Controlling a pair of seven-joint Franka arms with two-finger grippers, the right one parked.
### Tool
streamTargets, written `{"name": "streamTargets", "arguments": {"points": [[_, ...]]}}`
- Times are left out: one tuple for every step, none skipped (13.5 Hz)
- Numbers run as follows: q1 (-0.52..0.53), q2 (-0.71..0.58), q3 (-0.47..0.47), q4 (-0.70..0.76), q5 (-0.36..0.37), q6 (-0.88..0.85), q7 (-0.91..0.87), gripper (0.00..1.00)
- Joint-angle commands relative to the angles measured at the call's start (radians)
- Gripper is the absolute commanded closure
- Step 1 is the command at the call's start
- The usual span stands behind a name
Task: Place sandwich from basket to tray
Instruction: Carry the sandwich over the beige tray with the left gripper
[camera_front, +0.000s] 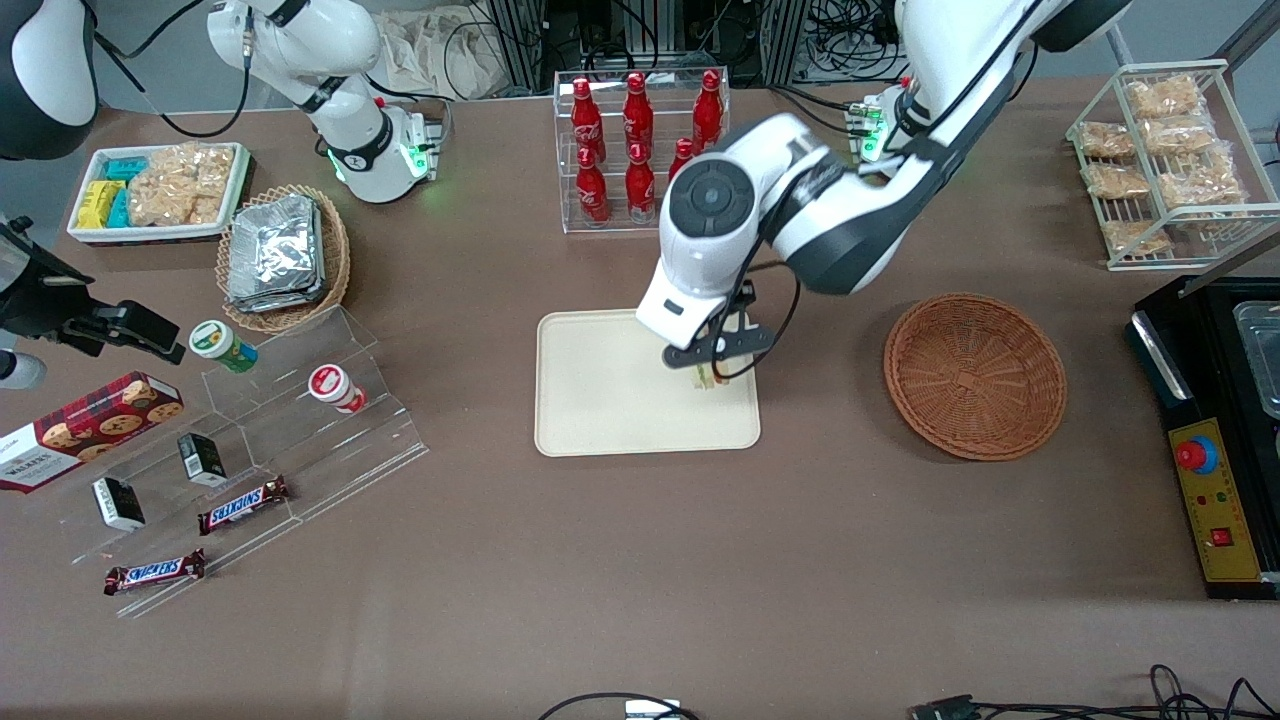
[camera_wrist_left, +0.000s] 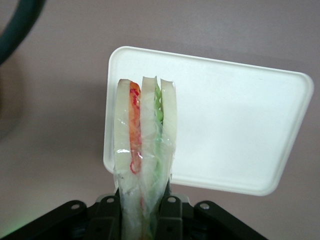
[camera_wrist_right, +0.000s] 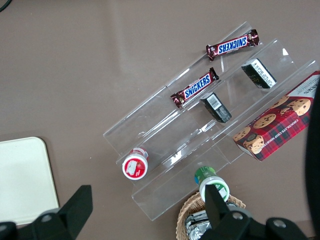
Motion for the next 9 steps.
{"name": "streamTargets", "arguments": {"points": [[0.031,0.005,-0.002,-0.137,0.065,0.143,0.017,0.74],[0.045,0.020,0.009,-0.177,0.086,0.194,0.017,0.74],[0.053,0.036,0.011,-0.212,0.105,0.240,0.017,0.74],[0.060,0.042,0.020,-0.251,0.125,0.277,0.017,0.74],[0.062,0.039,0.034,-0.303,0.140,0.331,0.015,0.74],[0.085,0.039,0.043,-0.355,0.140,0.410,0.014,0.74],[0.097,0.040,0.044,-0.389,0.140,0.460,0.015,0.74],[0.100,0.042,0.046,-0.406,0.140,0.477,0.015,0.74],[0.100,0.043,0.048,-0.409,0.140,0.481,0.014,0.74]]}}
